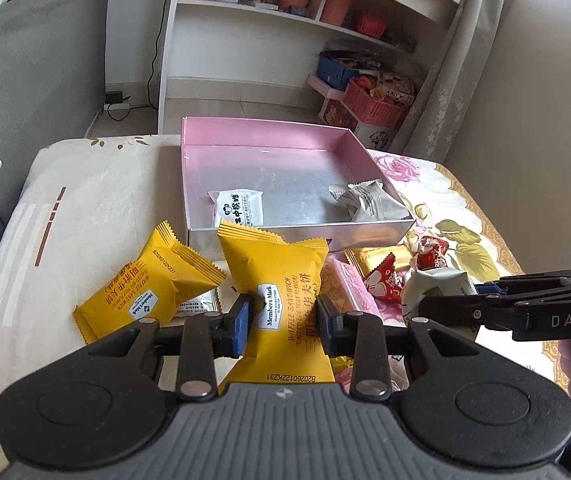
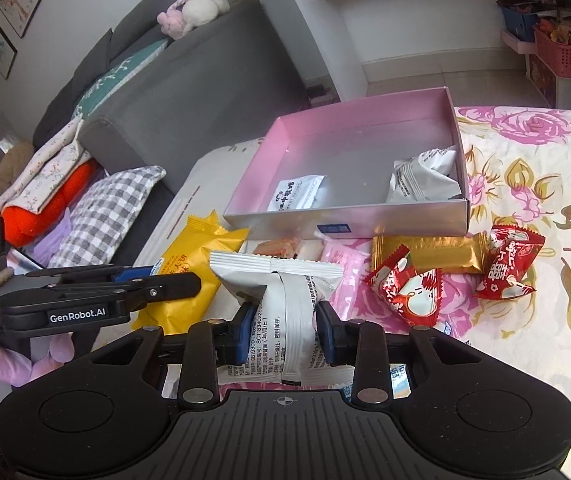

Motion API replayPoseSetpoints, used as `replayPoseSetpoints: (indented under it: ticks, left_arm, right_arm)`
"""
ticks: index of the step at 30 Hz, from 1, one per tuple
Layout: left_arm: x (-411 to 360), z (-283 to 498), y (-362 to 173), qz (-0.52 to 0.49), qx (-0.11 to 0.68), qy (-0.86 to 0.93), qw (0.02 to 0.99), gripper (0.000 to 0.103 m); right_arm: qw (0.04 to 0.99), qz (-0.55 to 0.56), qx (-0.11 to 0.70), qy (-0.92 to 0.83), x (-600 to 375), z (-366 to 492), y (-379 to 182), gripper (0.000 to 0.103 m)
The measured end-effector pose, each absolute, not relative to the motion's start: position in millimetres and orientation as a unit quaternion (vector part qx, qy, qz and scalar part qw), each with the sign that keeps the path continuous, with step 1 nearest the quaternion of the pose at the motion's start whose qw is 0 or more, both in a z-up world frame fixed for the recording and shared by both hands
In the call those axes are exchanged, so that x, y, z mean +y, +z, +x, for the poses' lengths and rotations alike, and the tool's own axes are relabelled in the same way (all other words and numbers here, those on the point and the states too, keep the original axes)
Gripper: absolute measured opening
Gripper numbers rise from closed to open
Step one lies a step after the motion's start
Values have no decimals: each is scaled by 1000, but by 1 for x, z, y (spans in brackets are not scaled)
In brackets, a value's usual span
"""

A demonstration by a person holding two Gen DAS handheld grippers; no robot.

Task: Organize snacks
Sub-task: 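Lift both packets into the pink box and open both tools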

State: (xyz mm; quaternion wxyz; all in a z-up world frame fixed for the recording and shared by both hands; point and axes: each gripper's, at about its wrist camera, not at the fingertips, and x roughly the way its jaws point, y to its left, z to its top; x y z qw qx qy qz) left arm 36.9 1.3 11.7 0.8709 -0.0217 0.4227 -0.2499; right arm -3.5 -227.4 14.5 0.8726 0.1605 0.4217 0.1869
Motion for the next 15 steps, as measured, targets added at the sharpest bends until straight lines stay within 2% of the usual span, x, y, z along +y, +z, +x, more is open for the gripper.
replayPoseSetpoints:
  ticks: [15]
  left_arm:
    - [-39, 69, 28, -64, 395, -241, 884, 31]
  right_arm:
    - [887, 227, 386, 115, -260, 45, 25, 33]
